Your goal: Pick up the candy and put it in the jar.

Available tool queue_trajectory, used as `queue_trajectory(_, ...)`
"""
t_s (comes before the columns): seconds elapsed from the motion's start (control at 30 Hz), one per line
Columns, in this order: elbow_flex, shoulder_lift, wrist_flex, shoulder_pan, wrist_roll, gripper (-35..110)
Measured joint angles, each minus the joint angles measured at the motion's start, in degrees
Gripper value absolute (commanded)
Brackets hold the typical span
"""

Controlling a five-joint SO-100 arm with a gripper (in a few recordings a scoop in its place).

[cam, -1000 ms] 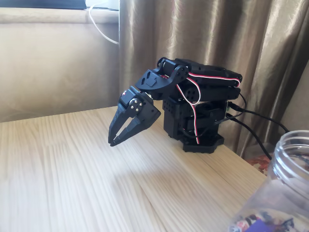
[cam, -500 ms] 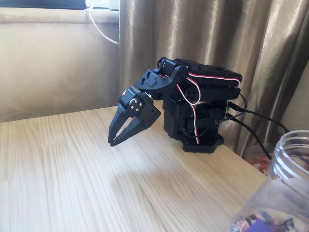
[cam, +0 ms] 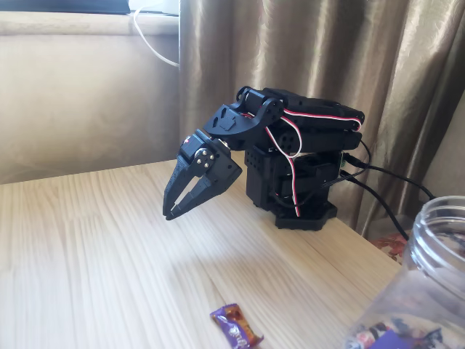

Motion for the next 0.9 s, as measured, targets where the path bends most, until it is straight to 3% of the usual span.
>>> queue_trajectory(0.6,0.09,0.0,-1.58,-2.46,-4.31,2)
queue_trajectory(0.9,-8.35,0.0,-4.66,1.14,-23.82,5)
